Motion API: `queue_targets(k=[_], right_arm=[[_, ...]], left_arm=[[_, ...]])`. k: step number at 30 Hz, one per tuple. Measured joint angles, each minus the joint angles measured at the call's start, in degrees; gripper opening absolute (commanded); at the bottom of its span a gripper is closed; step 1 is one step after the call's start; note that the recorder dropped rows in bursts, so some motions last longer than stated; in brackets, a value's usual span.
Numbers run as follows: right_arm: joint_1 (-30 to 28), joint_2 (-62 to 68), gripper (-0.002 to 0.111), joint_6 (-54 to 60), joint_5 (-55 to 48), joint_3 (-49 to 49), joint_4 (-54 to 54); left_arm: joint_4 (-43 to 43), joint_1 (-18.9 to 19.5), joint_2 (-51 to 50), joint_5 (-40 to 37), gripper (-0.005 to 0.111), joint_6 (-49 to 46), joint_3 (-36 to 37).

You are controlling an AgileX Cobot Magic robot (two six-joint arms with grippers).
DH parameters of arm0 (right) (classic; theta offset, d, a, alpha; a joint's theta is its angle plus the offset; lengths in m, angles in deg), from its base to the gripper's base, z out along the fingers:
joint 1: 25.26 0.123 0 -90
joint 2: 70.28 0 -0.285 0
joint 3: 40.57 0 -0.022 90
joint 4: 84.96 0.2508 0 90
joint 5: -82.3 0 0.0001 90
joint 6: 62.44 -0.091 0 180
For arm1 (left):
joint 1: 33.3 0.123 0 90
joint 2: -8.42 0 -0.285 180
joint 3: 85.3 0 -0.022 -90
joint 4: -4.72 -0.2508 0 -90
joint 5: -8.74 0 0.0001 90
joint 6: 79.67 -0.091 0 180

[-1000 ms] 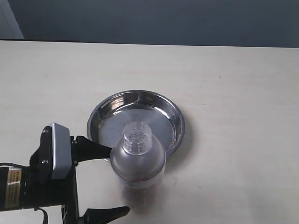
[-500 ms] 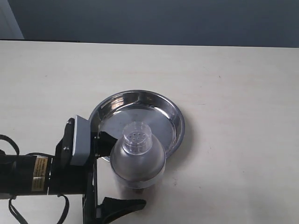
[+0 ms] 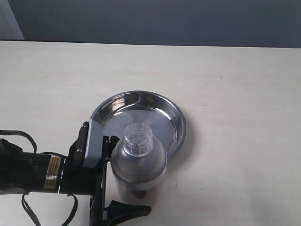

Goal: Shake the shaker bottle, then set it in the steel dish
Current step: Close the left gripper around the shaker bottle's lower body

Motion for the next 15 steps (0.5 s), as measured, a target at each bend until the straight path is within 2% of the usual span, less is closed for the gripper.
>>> queue_targets(k=[10, 12, 14, 15], right_arm=[[0.0, 0.0, -0.001, 0.0, 0.0, 0.0, 0.0], [0.0, 0.0, -0.001, 0.0, 0.0, 0.0, 0.0], [0.0, 0.0, -0.001, 0.0, 0.0, 0.0, 0.0], [0.0, 0.0, -0.001, 0.0, 0.0, 0.0, 0.0]], left_arm=[[-0.44, 0.0, -2.21, 0.27, 0.097, 0.63, -2.82], [-2.2, 0.0, -2.9, 0.27, 0.091, 1.03, -3.46], [-3.28, -0.09, -3.11, 0.27, 0.076, 1.13, -3.58], [-3.29, -0.22, -3.11, 0.27, 0.061, 1.25, -3.58]])
